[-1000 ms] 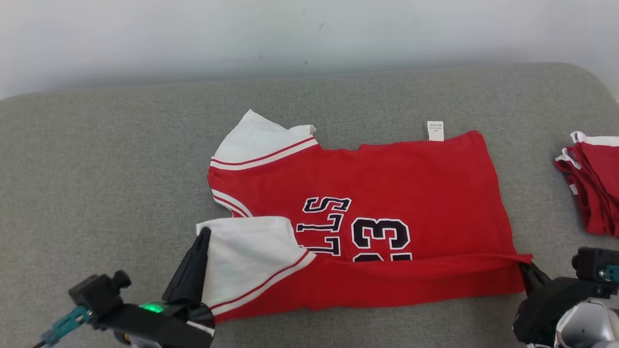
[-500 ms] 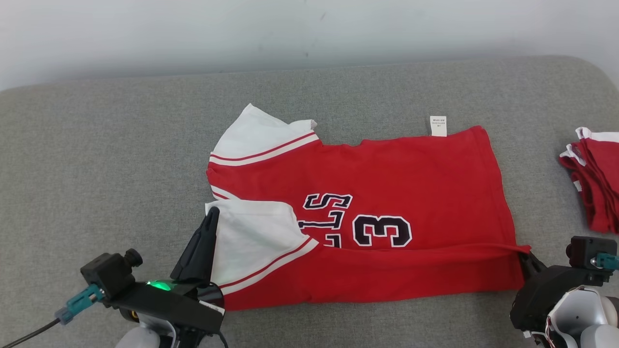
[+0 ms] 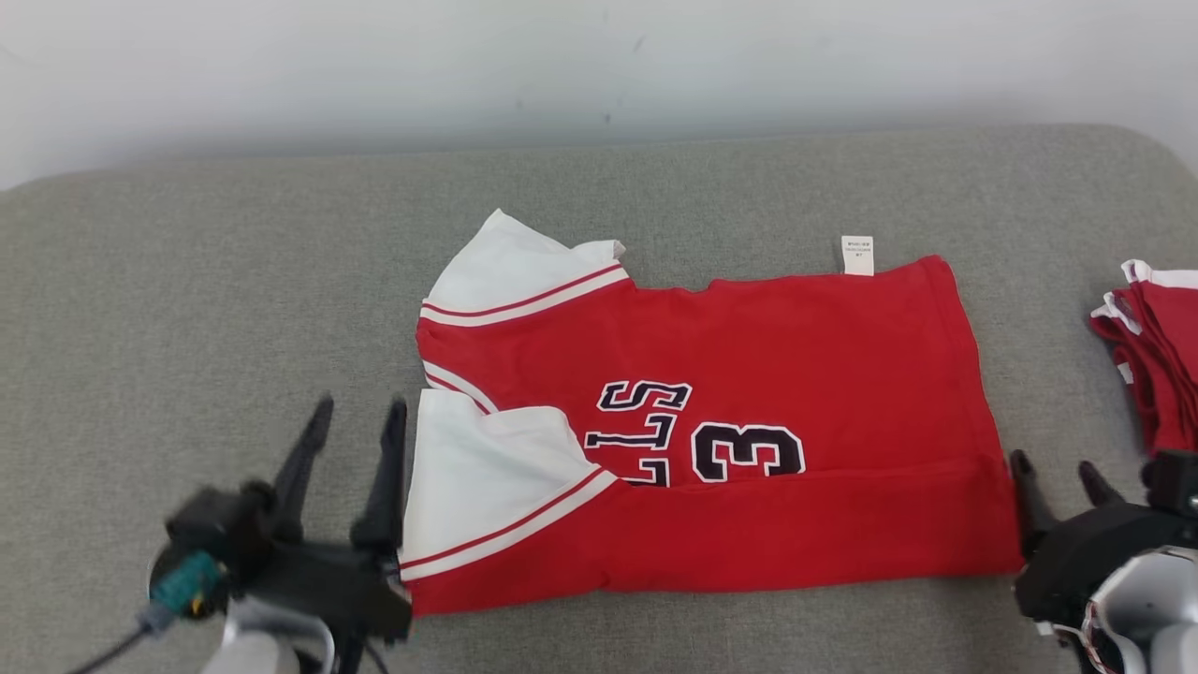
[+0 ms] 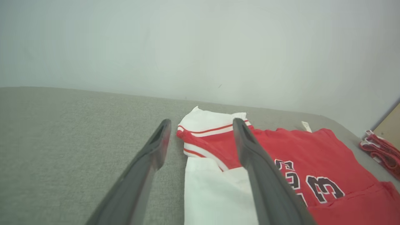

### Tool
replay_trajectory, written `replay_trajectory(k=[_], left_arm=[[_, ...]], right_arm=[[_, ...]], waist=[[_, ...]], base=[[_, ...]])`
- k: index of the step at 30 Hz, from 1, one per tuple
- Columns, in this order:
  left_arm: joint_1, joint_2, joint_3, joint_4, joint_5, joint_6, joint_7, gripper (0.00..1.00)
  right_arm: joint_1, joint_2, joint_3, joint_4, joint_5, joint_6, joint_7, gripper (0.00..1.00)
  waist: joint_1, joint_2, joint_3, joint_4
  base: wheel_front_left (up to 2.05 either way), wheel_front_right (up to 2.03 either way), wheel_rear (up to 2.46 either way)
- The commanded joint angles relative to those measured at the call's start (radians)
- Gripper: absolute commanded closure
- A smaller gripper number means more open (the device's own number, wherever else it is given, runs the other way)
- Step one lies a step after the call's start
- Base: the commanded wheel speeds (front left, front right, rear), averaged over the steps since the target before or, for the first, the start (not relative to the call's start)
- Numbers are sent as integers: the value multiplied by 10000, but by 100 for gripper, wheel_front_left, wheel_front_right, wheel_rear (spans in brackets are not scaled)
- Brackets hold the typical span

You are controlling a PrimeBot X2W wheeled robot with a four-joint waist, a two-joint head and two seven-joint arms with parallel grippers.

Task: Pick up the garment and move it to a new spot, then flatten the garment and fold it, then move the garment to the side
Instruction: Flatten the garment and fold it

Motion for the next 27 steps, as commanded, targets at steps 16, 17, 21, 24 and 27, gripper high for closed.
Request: replay_trajectory(k=[16, 17, 21, 24, 27], left_arm=[[1583, 15, -1180, 554, 214, 740, 1852, 0], [1509, -28, -1207, 741, 177, 767, 2001, 0], [1167, -289, -1250, 1348, 132, 922, 2333, 0], [1013, -437, -1290, 1724, 40, 962, 2517, 0], [917, -563, -1380, 1950, -58, 882, 2714, 88]], right_arm=[[1392, 657, -747, -1188, -50, -22, 1497, 0], [1343, 665, -700, -1077, -107, -22, 1525, 0], [1070, 682, -490, -654, -162, -22, 1461, 0], [938, 697, -344, -344, -214, -22, 1478, 0], [813, 699, -264, -107, -292, -22, 1463, 0]], waist=[[-1, -1, -87, 206], [-1, -1, -62, 187], [-1, -1, 14, 96], [-1, -1, 49, 37], [-1, -1, 105, -14]], base=[[0, 0, 0], [0, 0, 0], [0, 0, 0], [0, 0, 0], [0, 0, 0]])
